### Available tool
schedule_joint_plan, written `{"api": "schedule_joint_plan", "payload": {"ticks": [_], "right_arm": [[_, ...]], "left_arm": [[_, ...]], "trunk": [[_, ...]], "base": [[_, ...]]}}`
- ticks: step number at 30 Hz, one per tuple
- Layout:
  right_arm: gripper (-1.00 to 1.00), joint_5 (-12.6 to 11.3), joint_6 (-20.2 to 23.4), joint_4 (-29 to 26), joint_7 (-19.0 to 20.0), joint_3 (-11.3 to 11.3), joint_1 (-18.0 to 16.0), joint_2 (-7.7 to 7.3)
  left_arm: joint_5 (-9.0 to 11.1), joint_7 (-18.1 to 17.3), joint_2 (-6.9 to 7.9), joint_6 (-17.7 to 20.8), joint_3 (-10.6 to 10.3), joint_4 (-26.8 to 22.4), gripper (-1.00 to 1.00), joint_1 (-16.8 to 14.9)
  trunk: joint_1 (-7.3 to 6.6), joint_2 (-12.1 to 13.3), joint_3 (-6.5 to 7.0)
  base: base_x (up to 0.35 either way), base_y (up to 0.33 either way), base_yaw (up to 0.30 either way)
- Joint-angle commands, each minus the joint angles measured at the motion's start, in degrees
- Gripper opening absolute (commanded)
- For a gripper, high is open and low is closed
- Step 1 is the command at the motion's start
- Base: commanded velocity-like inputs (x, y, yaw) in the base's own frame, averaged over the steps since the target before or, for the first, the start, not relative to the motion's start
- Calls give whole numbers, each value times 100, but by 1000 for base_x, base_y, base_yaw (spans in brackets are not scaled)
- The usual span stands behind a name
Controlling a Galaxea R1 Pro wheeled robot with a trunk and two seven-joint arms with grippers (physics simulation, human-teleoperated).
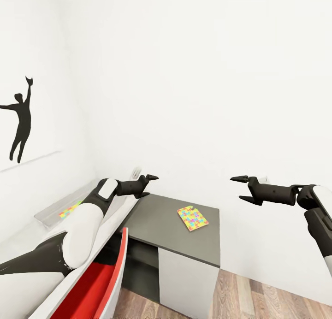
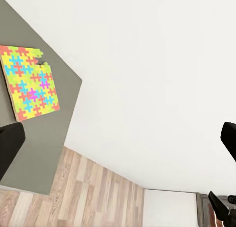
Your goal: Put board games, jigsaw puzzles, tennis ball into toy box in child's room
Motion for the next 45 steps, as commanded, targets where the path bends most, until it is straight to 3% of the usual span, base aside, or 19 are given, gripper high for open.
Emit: {"api": "schedule_joint_plan", "payload": {"ticks": [1, 12, 18, 32, 45], "right_arm": [[100, -55, 12, 6, -59, -5, -3, 1], [100, 31, 12, 217, -84, -3, -3, -2], [100, 481, 12, 519, -79, -2, 1, 6], [100, 758, 12, 1001, -77, 103, 6, 23], [100, 1491, 12, 1603, -68, 116, 6, 86]], "left_arm": [[-46, -24, -5, 30, 48, -5, 100, -2], [-50, -24, -9, 25, 48, -4, 100, -2], [-54, -17, -12, 22, 48, -5, 100, -2], [-55, -15, -13, 21, 45, -5, 100, -3], [-191, -15, -13, 18, 42, -1, 100, -2]], "trunk": [[2, -5, -13], [2, -5, -115], [2, -5, -145], [2, -5, -180], [2, -5, -208]], "base": [[-22, -39, -75], [-6, -11, -80], [0, -1, -40], [0, 0, -211], [0, 0, -272]]}}
